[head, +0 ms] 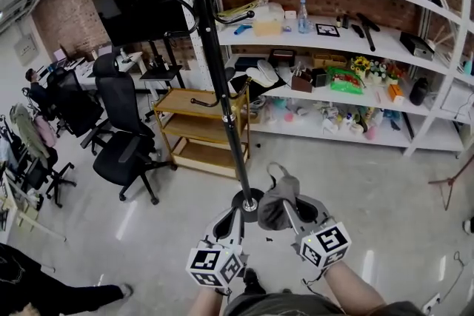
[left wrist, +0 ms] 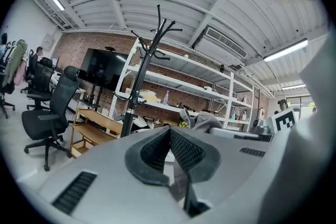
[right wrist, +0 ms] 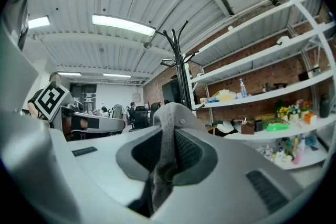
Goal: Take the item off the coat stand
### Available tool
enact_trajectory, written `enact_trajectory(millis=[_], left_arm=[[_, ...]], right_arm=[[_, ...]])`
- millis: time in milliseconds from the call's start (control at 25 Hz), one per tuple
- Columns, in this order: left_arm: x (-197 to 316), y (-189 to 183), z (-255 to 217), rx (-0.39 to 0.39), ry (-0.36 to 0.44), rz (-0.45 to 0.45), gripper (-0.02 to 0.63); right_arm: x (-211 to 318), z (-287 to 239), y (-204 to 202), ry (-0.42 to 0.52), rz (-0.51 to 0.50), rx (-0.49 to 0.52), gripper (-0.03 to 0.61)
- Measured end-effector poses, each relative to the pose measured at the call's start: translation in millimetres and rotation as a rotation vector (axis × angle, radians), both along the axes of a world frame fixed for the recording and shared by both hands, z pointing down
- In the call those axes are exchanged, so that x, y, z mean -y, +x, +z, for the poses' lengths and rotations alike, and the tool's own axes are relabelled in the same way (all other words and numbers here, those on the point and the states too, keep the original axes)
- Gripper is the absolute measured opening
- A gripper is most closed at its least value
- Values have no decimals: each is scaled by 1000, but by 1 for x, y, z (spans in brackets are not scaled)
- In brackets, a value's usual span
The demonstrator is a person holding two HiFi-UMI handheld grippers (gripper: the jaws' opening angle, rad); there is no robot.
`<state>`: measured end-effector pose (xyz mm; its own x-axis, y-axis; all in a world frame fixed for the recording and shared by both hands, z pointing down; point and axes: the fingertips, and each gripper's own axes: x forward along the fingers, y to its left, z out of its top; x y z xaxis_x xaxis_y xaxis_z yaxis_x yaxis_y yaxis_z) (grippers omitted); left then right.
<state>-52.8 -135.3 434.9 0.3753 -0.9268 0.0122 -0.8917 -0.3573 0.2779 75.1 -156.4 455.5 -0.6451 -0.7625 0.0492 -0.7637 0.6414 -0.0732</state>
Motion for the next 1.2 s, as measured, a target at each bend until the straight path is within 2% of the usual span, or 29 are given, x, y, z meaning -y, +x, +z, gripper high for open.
enact_trajectory(millis=[760, 1200], left_arm=[[-51, 41, 10, -7, -19, -39, 8], [-69, 48, 19, 0, -39, -32, 8]], right_arm=[[-46, 14, 37, -19, -44, -35, 41], [-64, 26, 45, -40, -48, -43, 41]])
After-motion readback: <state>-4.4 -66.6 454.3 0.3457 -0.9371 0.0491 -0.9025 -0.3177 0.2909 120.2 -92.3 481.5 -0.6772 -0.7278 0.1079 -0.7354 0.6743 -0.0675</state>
